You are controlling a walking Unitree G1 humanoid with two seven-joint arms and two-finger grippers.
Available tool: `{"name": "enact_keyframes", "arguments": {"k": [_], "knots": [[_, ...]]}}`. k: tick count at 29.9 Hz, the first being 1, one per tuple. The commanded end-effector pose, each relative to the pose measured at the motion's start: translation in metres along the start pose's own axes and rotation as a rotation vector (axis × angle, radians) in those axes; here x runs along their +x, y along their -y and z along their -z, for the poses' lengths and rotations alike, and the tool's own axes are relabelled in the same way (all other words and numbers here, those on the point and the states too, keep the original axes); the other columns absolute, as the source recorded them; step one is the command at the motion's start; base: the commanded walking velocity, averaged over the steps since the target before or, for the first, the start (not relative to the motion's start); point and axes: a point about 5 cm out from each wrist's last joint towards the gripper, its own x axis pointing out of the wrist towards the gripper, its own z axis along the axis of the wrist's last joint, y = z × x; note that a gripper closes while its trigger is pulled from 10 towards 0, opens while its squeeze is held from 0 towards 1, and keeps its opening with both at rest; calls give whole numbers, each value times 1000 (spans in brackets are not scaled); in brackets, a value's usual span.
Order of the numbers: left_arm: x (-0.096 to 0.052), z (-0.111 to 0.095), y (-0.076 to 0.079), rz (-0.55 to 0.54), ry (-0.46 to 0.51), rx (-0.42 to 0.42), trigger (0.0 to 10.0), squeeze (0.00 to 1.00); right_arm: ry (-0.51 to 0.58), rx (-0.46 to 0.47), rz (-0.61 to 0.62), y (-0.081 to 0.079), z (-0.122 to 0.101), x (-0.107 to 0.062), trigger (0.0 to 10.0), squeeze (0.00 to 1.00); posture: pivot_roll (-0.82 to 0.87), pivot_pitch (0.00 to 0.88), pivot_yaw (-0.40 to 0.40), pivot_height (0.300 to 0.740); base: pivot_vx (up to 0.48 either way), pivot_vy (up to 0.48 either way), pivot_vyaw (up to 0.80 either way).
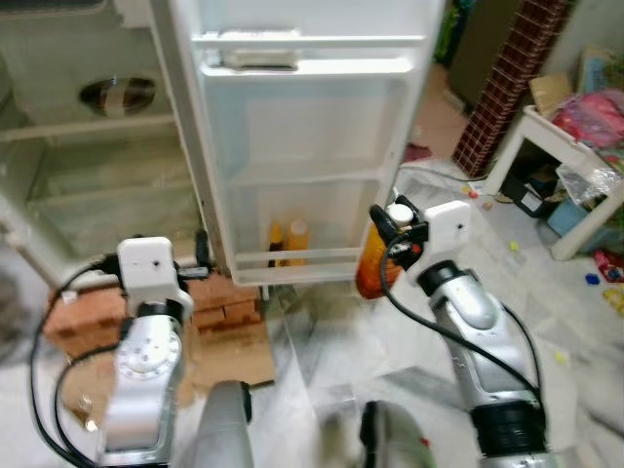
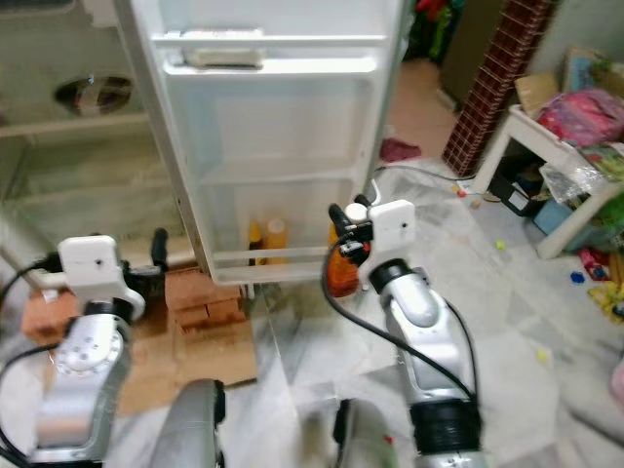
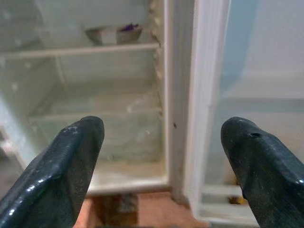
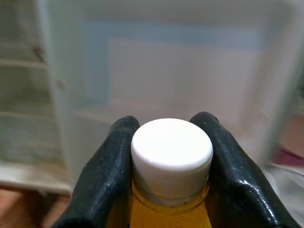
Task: Restocking fridge
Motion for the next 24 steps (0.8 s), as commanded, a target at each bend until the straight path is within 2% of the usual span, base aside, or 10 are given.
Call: {"name": "enact_keyframes", "arguments": {"k": [1, 16, 18, 24], "knots": [[1, -3, 11, 30, 9, -11, 10000, 0, 21, -35, 30, 11, -5, -5, 10000, 0, 50, 0, -32, 622, 289, 382, 0], [1, -4, 14, 36, 16, -6, 10000, 0, 28, -65, 18, 12, -6, -4, 10000, 0, 48, 0, -34, 622, 339, 331, 0], [1, -3, 14, 36, 12, -3, 10000, 0, 28, -63, 20, 12, -6, -4, 10000, 0, 48, 0, -33, 622, 338, 0, 0], [0, -2, 15, 44, 8, 4, 10000, 0, 28, -62, 28, 13, -6, -3, 10000, 0, 47, 0, -33, 622, 0, 0, 0]]}}
